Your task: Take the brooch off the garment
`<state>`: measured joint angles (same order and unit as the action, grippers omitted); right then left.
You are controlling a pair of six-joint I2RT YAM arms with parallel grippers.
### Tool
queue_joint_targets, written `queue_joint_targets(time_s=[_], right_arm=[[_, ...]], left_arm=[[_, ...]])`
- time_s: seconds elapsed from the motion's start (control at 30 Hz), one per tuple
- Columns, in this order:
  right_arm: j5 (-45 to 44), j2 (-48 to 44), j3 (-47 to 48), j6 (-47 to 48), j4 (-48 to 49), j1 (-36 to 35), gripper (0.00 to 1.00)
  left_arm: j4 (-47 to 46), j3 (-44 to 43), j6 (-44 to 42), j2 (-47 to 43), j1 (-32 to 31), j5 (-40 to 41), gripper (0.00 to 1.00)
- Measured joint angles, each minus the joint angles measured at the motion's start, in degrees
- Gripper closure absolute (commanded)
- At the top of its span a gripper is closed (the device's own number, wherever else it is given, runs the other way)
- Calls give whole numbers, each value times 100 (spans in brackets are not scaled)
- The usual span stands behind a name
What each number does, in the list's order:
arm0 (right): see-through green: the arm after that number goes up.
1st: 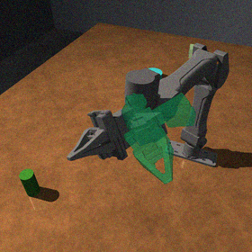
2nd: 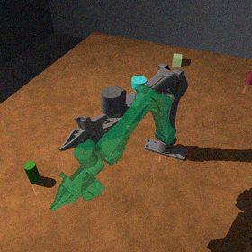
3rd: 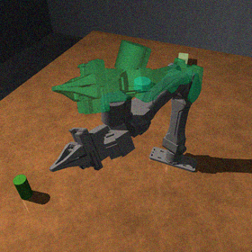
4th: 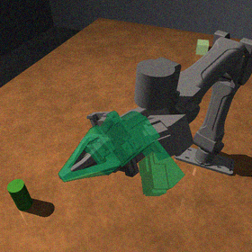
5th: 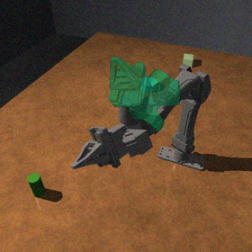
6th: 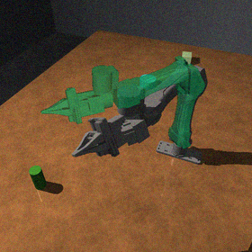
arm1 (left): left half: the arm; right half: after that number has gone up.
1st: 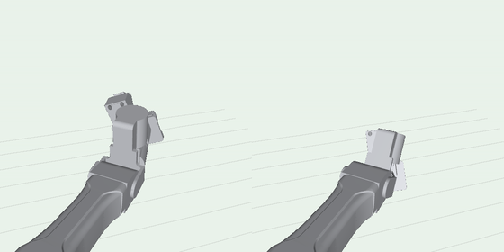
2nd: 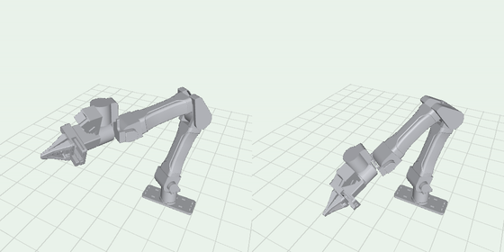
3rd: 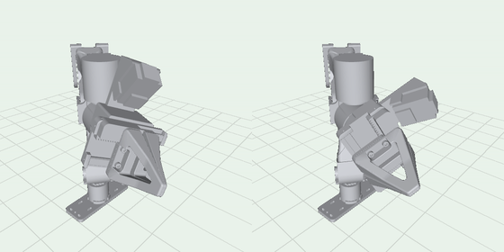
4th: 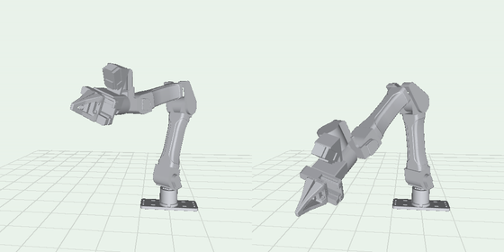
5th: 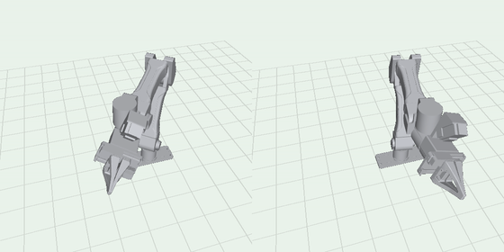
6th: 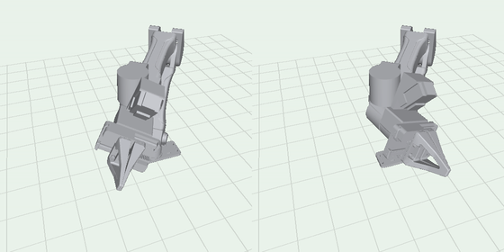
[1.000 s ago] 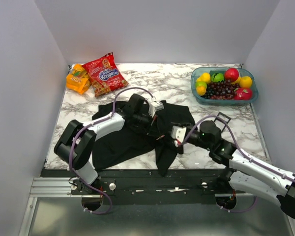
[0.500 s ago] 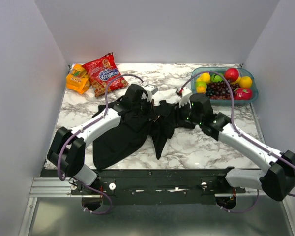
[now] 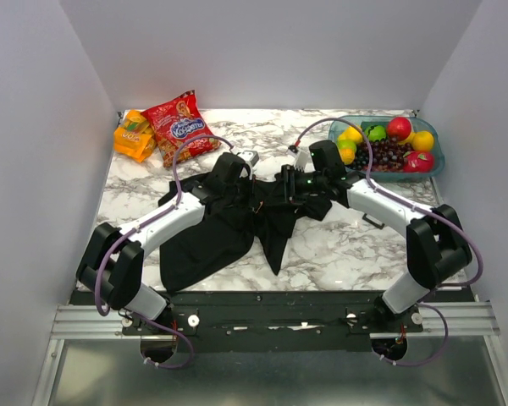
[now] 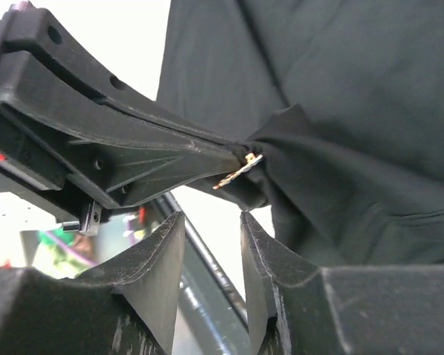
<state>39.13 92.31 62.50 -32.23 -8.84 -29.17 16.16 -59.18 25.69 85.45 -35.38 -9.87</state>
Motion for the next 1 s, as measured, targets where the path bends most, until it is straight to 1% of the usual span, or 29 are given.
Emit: queue_joint_targets(time_s=[0.2, 0.33, 0.53, 0.8, 1.0], right_arm=[[398, 334, 83, -343, 70, 0, 46], [411, 588, 310, -568, 153, 2, 44], [367, 881, 658, -765, 188, 4, 48], [243, 984, 693, -833, 37, 4, 49], [197, 984, 595, -824, -87, 4, 56]], left_arm=[[-9, -37, 57, 7, 0, 168, 100], [-9, -37, 76, 9, 0, 179, 100], [-11, -39, 85, 37, 0, 195, 100], [11, -160, 96, 59, 0, 267, 100], [24, -177, 116, 61, 0, 289, 100]])
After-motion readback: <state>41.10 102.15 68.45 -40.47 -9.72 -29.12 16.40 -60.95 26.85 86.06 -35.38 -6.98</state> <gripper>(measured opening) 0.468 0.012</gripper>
